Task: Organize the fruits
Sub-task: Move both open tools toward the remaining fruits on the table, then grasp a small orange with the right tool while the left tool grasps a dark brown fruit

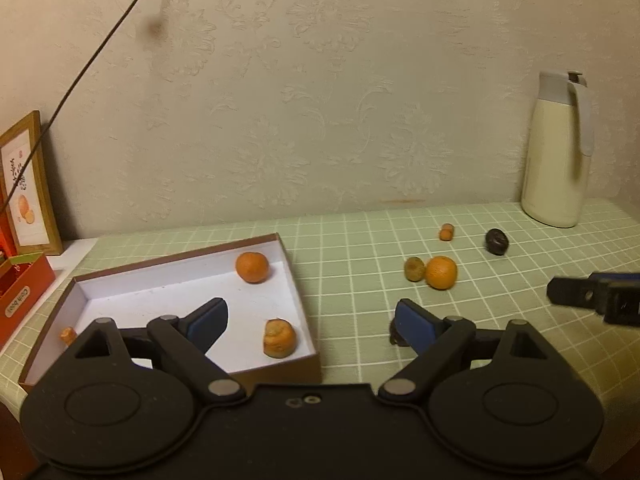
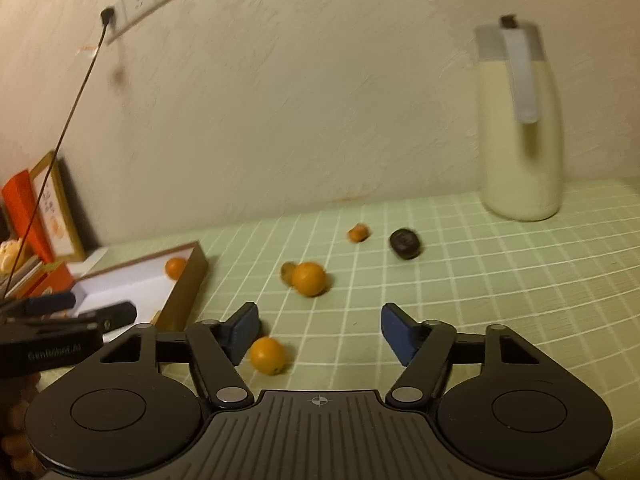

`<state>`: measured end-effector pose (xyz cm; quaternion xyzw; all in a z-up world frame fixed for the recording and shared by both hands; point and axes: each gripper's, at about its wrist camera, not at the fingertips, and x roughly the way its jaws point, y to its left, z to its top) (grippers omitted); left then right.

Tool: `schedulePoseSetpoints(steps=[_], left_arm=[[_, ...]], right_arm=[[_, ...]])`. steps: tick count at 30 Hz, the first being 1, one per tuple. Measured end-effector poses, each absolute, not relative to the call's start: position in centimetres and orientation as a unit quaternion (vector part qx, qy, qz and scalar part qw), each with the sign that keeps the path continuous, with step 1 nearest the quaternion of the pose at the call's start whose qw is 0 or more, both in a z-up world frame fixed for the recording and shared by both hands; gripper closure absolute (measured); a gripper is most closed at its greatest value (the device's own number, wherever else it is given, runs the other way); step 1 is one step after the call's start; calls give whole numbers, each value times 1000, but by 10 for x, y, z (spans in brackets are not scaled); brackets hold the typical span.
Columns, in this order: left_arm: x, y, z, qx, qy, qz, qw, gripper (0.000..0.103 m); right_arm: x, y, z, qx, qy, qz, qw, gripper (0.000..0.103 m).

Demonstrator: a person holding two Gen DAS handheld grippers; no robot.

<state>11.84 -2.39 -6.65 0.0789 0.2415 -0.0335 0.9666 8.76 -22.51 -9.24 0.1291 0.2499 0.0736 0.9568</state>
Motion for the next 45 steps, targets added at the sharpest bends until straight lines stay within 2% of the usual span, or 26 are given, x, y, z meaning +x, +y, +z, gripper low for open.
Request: schedulePoseSetpoints(steps=[4,7,13,15,18,21,25,28,35,38,45], left_arm=[[121,-20,-67,83,244,-29,966,22],[124,-19,-69,84,247,-23,965,23],[139,-27,-78,83,261,-60,960,30],[147,-30,-79,85,265,-72,958,38],[164,-29,-77,67,280,-93,953,45],[180,-33,-80,66,293,-118,947,53],[195,-43,-89,76,309,-135,938,53],[204,-48,-96,74,321,-144,933,58],[213,-58,-106,75,336,-158,926,62],[215,-63,-110,77,340,-161,923,64],[217,-72,-117,80,349,-169,918,64]], right_arm=[[100,-212,-103,126,269,93,950,52],[110,-197,-112,115,283,108,946,53],[126,-182,-126,105,299,105,943,54],[130,-180,-128,102,304,98,942,56],[132,-175,-132,95,308,94,942,61],[133,-170,-135,91,308,96,942,61],[138,-167,-139,86,311,92,942,61],[141,-165,-143,85,315,91,941,61],[150,-161,-151,83,317,91,940,61],[152,-158,-153,78,322,93,939,71],[150,-155,-153,61,320,91,941,71]])
